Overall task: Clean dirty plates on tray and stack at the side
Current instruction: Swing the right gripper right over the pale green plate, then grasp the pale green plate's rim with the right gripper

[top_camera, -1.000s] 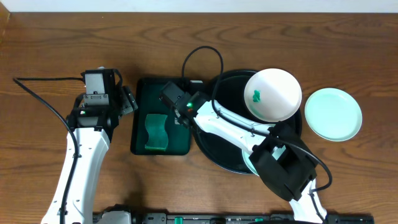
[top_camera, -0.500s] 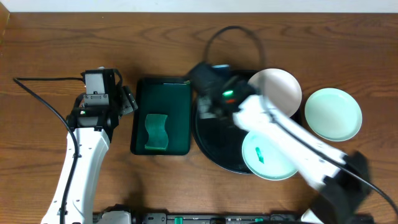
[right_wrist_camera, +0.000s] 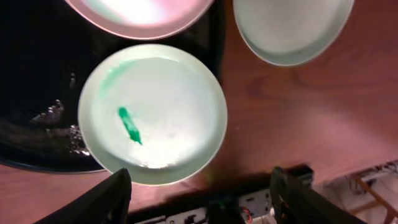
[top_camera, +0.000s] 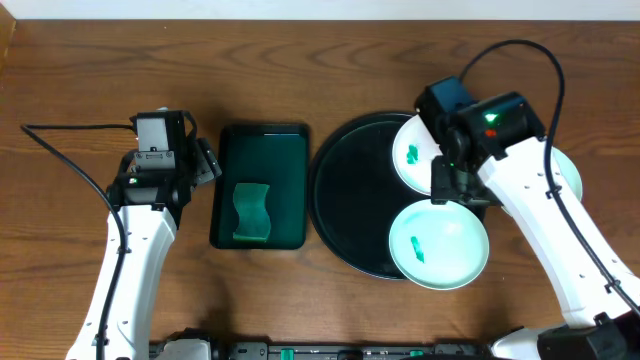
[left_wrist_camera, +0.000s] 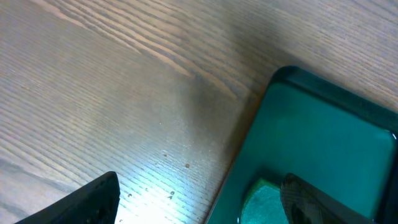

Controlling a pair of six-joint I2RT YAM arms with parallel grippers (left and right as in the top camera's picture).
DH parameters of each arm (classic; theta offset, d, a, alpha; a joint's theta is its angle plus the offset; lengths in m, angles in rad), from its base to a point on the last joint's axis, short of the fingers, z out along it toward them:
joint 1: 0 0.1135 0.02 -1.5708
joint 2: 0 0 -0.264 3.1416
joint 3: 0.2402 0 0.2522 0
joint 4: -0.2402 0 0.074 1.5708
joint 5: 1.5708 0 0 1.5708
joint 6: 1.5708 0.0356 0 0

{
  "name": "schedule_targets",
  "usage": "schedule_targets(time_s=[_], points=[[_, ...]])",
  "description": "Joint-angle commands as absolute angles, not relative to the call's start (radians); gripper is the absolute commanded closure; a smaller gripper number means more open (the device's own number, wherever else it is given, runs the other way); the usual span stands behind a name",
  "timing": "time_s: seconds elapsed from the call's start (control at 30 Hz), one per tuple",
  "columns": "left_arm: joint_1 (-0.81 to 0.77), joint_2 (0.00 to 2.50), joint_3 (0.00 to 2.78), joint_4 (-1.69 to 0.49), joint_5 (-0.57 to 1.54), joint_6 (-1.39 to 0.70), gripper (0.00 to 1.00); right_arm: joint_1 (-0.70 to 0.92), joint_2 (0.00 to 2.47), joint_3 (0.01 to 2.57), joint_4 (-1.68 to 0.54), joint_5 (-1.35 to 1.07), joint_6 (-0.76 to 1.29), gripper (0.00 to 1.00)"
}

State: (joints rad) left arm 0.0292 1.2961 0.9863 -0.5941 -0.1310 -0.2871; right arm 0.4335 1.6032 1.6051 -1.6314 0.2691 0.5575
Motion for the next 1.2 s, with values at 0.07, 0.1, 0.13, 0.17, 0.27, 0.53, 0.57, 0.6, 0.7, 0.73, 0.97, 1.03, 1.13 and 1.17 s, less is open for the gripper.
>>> schedule_targets(time_s=[0.07, 0.1, 0.13, 0.17, 0.27, 0.53, 0.57, 0.6, 0.7, 0.73, 0.97, 1.03, 1.13, 1.17], points=[[0.033, 1.293, 0.999, -0.593, -0.143, -0.281, 0.17, 0.424, 1.553, 1.489, -1.652, 0.281, 0.549, 0.29], [0.033, 1.293, 0.999, -0.593, -0.143, -0.281, 0.17, 0.424, 1.54, 1.458, -1.652, 0.282, 0.563, 0.29], [0.033, 1.293, 0.999, -0.593, -0.143, -0.281, 0.17, 0.422, 1.526, 1.429, -1.651, 0.284, 0.579, 0.29], [0.033, 1.293, 0.999, -0.593, -0.143, -0.281, 0.17, 0.419, 1.504, 1.389, -1.643, 0.284, 0.592, 0.28], [0.033, 1.293, 0.999, -0.593, -0.143, -0.281, 0.17, 0.398, 1.441, 1.296, -1.615, 0.284, 0.636, 0.3], [0.033, 1.293, 0.999, -0.593, -0.143, -0.281, 0.17, 0.308, 1.264, 1.091, -1.479, 0.194, 0.69, 0.41], [0.033, 1.293, 0.999, -0.593, -0.143, -0.281, 0.17, 0.296, 1.25, 1.073, -1.459, 0.167, 0.68, 0.42], [0.033, 1.293, 0.999, -0.593, -0.143, -0.281, 0.17, 0.284, 1.241, 1.06, -1.44, 0.142, 0.667, 0.42], [0.033, 1.293, 0.999, -0.593, -0.143, -0.281, 0.17, 0.25, 1.228, 1.018, -1.388, 0.098, 0.667, 0.42], [0.033, 1.293, 0.999, -0.593, -0.143, -0.281, 0.17, 0.239, 1.229, 1.005, -1.372, 0.095, 0.668, 0.42], [0.033, 1.293, 0.999, -0.593, -0.143, -0.281, 0.17, 0.199, 1.229, 0.919, -1.293, 0.094, 0.668, 0.43], [0.033, 1.293, 0.999, -0.593, -0.143, -0.281, 0.17, 0.192, 1.229, 0.904, -1.272, 0.076, 0.668, 0.43], [0.033, 1.293, 0.999, -0.593, -0.143, -0.281, 0.17, 0.189, 1.229, 0.885, -1.247, 0.076, 0.668, 0.43], [0.033, 1.293, 0.999, -0.593, -0.143, -0.281, 0.17, 0.189, 1.229, 0.877, -1.239, 0.076, 0.668, 0.43]])
